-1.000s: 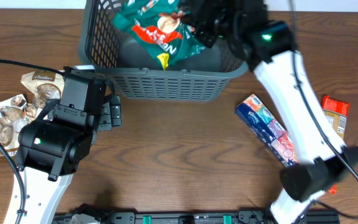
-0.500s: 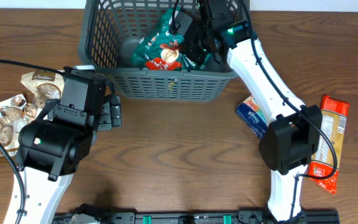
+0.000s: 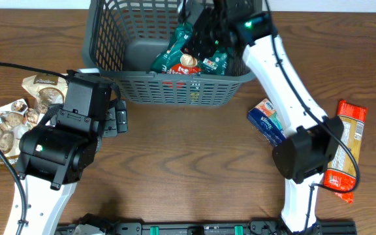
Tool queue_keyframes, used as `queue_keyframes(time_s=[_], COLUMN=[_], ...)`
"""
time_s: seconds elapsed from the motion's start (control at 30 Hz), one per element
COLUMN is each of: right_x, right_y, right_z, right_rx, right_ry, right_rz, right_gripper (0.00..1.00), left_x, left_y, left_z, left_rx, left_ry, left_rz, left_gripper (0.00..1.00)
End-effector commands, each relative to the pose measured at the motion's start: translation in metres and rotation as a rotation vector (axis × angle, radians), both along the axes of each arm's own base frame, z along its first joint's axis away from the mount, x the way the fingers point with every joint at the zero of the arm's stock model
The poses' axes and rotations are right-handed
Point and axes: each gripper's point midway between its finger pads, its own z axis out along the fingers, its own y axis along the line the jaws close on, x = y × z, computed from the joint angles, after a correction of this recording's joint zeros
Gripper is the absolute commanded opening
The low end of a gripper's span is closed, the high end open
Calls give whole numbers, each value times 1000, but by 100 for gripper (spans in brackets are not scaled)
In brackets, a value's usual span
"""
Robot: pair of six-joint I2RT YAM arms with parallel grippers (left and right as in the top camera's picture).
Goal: Pack container
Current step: 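Carry the Nescafé pouch into the basket and open the right gripper, then grasp the blue Kleenex tissue pack with the right gripper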
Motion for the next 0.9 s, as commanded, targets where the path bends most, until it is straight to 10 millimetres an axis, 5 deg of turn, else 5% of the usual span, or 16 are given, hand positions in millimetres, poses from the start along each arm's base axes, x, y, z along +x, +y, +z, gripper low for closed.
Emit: queue_keyframes(time_s=[0.0,0.1,0.17,0.33,0.43,0.63,0.73,0.87], right_x=[-18,-33,-47,-112,-146,-202,-231,-273], right_y=[-23,-65,-113,-216,-252,-260,-256,-253], right_z=[128,174,189,189,194,204,181,126], right_rx=[94,125,128,65,115,130,106,31], right_ry=[-199,-210,-168,-14,41,30,104,248], right_rz=[-58,-205,-375,-620,-766,-792,-792,-773], right_gripper=[80,81,82,85,85,86,86,88], left_x=[0,0,0,1,0,2,2,2], left_y=[2,1,2,1,2,1,1,1], left_z=[5,5,5,5,5,7,7,7], left_rx=[1,0,1,0,0,-2,-2,-2], left_ry=[-15,-15,-16,-17,-16,-25,-25,-25], left_rz=[12,12,13,13,13,13,12,13], left_gripper=[99,99,99,99,99,99,99,99])
